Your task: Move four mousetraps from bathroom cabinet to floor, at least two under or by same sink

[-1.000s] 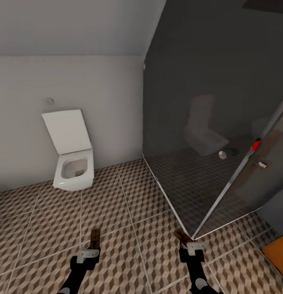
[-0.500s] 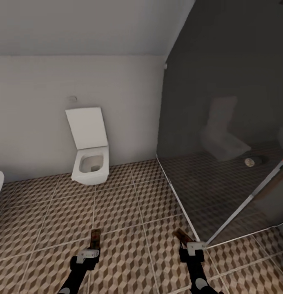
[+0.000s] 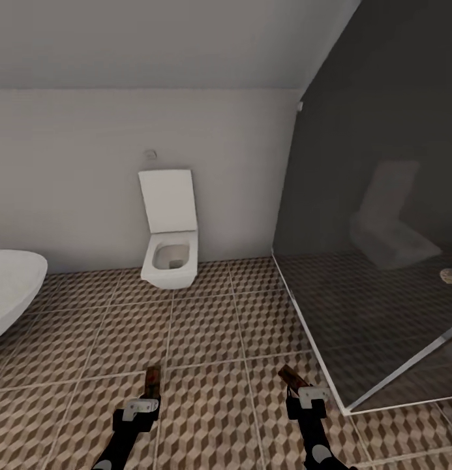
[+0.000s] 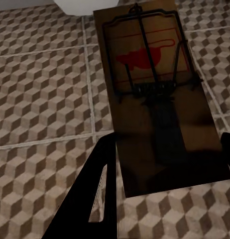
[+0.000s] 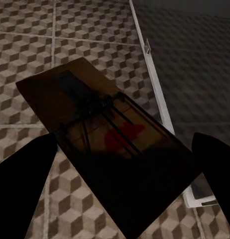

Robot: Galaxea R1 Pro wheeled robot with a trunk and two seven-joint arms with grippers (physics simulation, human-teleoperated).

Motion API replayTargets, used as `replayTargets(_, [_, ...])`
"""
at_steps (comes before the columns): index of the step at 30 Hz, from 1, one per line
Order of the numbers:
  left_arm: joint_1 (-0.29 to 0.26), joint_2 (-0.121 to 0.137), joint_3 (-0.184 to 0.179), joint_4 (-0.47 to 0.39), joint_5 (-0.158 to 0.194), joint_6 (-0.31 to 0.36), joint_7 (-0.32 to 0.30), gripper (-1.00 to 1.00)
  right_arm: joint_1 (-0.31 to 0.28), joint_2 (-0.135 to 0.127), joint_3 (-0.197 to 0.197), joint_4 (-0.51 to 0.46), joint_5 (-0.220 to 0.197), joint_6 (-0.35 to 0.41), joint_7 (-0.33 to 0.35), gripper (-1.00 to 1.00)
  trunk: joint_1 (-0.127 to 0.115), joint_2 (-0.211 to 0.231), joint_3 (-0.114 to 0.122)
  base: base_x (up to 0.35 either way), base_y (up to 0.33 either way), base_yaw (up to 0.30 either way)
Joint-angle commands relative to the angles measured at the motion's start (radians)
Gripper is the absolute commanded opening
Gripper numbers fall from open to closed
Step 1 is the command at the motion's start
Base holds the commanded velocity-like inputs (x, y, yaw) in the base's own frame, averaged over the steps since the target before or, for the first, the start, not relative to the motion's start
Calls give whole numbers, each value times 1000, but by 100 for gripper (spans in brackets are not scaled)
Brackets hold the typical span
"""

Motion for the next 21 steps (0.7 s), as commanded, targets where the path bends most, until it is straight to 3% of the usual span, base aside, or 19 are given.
replayTargets(1, [-1, 0, -9, 0, 4, -3, 9, -100, -1, 0, 3, 1, 10, 1, -10, -100, 0, 0, -1, 0, 0, 256])
replayTargets(21, [-1, 0, -9, 0, 3, -3, 8, -100, -1, 0, 3, 1, 10, 1, -10, -100, 0, 0, -1, 0, 0, 242])
